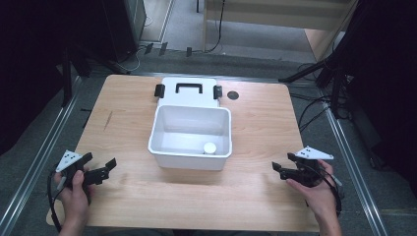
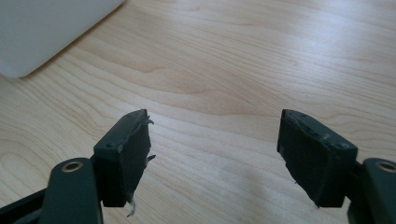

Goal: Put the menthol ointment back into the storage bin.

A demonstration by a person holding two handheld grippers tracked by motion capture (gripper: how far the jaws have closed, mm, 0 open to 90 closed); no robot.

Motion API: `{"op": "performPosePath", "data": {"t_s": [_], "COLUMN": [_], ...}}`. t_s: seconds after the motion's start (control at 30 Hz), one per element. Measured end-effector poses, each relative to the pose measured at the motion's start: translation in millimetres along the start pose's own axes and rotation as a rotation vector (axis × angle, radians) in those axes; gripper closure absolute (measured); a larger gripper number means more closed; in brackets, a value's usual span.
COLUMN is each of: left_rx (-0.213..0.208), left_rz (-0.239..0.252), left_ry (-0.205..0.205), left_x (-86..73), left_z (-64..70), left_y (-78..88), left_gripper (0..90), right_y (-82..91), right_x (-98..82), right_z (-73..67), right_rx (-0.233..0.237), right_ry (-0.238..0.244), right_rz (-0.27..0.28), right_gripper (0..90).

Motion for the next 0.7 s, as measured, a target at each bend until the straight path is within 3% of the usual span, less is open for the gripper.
{"op": "performPosePath", "data": {"t_s": [0.1,0.2,0.37,0.43,0.57,0.63,0.7], "left_rx": [0.0,-0.001,-0.002,-0.003,-0.005,-0.005,-0.006], "left_rz": [0.0,0.0,-0.004,-0.005,-0.011,-0.012,-0.011], "left_ry": [-0.002,-0.002,-0.003,-0.001,-0.004,-0.006,-0.004], "left_x": [0.0,0.0,-0.2,-0.2,-0.5,-0.6,-0.5], "left_z": [0.0,0.2,0.2,0.1,0.7,0.7,0.5], "left_y": [0.1,0.0,-0.1,-0.3,-0.9,-0.9,-0.7], "left_gripper": [0.0,0.0,0.0,0.0,0.0,0.0,0.0], "right_y": [2.8,5.1,12.1,15.5,22.6,22.8,20.1], "right_x": [-10.5,-21.4,-30.5,-32.2,-24.6,-23.8,-25.2], "right_z": [-1.4,-2.5,-1.4,-2.4,-3.1,-2.5,-2.3], "right_rx": [-0.007,-0.035,-0.058,-0.069,-0.114,-0.15,-0.172], "right_ry": [-0.018,0.001,-0.035,-0.072,-0.096,-0.095,-0.089], "right_rz": [0.041,0.06,0.144,0.196,0.303,0.318,0.299], "right_gripper": [25.6,21.3,18.2,17.6,14.0,14.2,13.5]}}
Point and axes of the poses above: each handheld gripper's, and its own axes: y roughly backward along the jaws, x roughly out of its top, z roughly to its right, the point moved 8 cm from there along -y, roughly forward along the jaws, and after that the axes turned 12 degrees about y, right-handed, at the moved point
